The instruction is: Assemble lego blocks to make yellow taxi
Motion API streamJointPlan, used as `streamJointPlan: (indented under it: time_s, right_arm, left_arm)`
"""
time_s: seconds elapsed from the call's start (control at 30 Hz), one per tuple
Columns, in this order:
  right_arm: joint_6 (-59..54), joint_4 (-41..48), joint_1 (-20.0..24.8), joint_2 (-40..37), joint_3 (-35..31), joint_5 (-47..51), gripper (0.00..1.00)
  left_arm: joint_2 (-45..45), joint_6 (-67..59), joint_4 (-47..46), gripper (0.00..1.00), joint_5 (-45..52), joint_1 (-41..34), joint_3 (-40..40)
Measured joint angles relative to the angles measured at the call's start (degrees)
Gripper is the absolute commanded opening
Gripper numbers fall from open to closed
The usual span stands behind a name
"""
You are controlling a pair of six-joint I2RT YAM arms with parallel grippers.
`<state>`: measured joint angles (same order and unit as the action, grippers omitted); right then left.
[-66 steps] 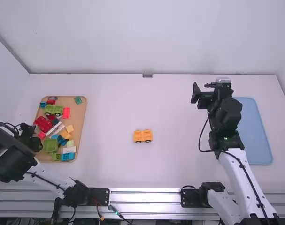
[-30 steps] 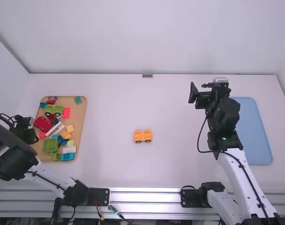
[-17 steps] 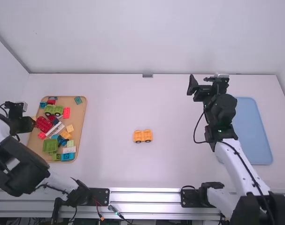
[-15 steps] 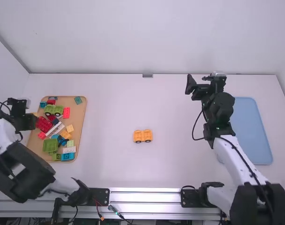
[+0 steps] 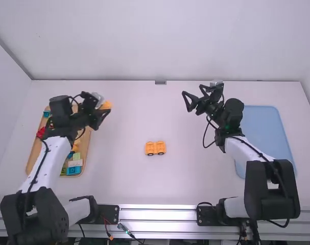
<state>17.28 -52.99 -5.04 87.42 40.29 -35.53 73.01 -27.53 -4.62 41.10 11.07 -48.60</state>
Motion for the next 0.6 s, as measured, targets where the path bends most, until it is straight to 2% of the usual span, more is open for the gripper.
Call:
streamJointPlan:
  time_s: [0.17, 0.27, 0.37, 0.5, 0.6]
  right_arm:
    - [-0.96, -0.39, -0.04, 1.86, 1.36, -10.75, 0.99]
    - [-2.73, -0.46, 0.24, 4.70, 4.33, -20.68, 0.99]
    - [-4.20, -0.46, 0.33, 7.58, 7.82, -29.99, 0.91]
    - [-5.35, -0.46, -0.04, 11.13, 12.20, -39.45, 0.91]
    - [-5.66, -0.42, -1.14, 13.20, 14.51, -42.82, 0.92]
  left_arm:
    - [4.68, 2.47, 10.21, 0.02, 8.28, -8.52, 0.02]
    - [9.22, 6.78, 20.13, 0.02, 14.03, -11.58, 0.02]
    - [13.55, 11.50, 29.64, 0.02, 18.88, -12.92, 0.02]
    - [18.86, 18.93, 41.70, 0.02, 24.74, -13.94, 0.02]
    - [21.84, 25.31, 50.66, 0.02, 27.56, -15.21, 0.02]
